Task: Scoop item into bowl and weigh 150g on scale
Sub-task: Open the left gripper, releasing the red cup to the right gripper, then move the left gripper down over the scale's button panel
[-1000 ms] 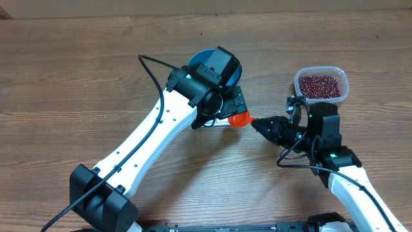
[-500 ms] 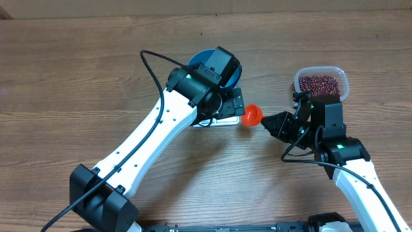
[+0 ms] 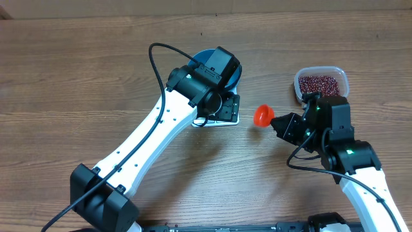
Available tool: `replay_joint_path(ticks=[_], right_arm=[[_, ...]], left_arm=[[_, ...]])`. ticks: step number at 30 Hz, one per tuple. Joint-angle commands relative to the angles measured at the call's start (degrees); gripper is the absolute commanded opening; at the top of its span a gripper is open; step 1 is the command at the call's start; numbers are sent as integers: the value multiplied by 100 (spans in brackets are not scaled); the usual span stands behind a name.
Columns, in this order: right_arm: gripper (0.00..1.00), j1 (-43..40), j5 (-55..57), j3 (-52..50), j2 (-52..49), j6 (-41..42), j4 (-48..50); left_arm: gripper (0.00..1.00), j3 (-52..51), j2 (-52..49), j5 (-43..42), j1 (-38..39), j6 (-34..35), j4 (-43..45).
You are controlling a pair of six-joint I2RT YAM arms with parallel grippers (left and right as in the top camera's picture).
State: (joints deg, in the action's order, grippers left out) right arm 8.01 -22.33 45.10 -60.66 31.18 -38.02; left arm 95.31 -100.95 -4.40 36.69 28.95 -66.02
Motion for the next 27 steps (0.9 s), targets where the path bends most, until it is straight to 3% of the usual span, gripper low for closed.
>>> replay_joint_path(ticks=[1, 6, 10, 16, 23, 27], right_arm=[[4, 24, 195, 365, 186, -131, -168], [4, 24, 256, 455, 321, -129, -184], [4, 24, 514, 455, 321, -129, -282], [4, 22, 688, 455, 323, -129, -328], [4, 22, 754, 455, 323, -127, -415], [4, 22, 763, 455, 323, -127, -507]], left_arm=[[69, 35, -286, 33, 13, -463, -20], [39, 33, -750, 37, 15, -479, -17], [4, 33, -992, 59, 13, -671, 31], [4, 33, -1082, 522, 39, -741, 162], [5, 31, -1080, 2345, 737, -748, 136], [5, 31, -1049, 2391, 986, -737, 210]])
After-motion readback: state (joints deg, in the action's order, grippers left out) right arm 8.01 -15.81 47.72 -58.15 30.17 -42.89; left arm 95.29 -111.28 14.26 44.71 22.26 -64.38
